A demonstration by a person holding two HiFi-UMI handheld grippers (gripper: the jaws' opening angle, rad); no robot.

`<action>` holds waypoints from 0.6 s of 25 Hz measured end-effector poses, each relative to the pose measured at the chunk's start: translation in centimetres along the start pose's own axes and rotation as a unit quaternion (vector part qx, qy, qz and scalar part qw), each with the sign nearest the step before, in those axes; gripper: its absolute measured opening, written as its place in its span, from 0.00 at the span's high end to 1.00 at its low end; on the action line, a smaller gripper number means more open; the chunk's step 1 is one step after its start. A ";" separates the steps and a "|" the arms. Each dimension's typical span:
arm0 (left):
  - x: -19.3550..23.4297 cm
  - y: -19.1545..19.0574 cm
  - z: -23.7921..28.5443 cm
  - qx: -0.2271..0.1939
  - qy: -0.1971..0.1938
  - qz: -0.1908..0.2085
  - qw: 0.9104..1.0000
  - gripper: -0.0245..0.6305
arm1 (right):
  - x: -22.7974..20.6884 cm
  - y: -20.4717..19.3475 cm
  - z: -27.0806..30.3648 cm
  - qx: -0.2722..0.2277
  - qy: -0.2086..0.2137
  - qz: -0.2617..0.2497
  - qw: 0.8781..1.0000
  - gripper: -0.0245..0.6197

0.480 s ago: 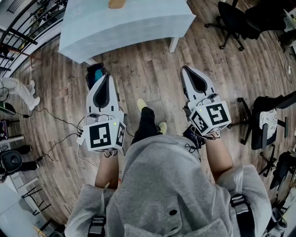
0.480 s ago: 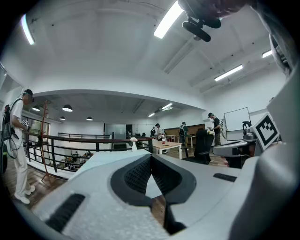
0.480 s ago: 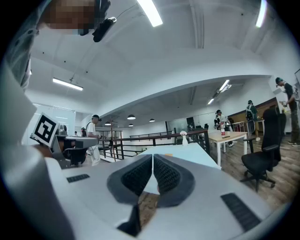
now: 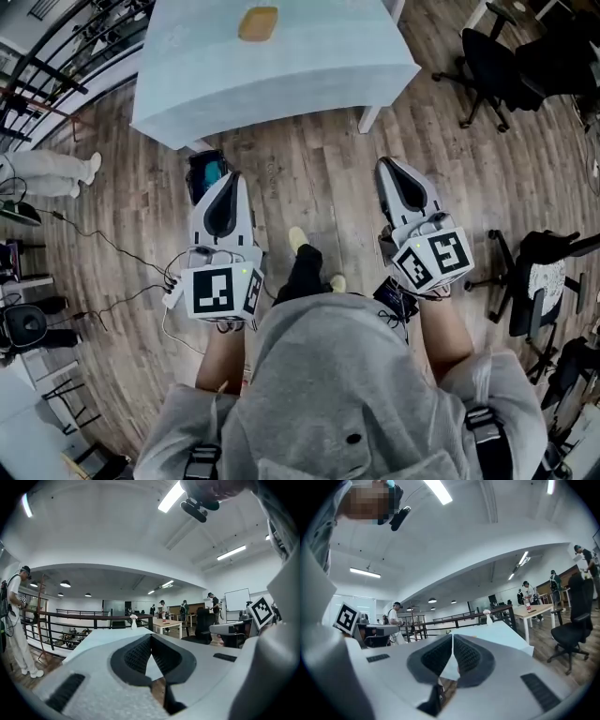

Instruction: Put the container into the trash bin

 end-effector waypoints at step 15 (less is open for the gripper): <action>6.2 -0.8 6.9 0.004 -0.006 -0.016 1.000 0.93 | 0.1 0.1 10.2 -0.002 0.030 -0.004 1.000 0.91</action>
Point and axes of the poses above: the fingertips, and each gripper's own axes: z forward along the fingers, x to its left, y out of its top, the point moved 4 cm from there along -z, backward along the fingers, and after that the axes turned 9 degrees about -x, right-handed, at the moved point
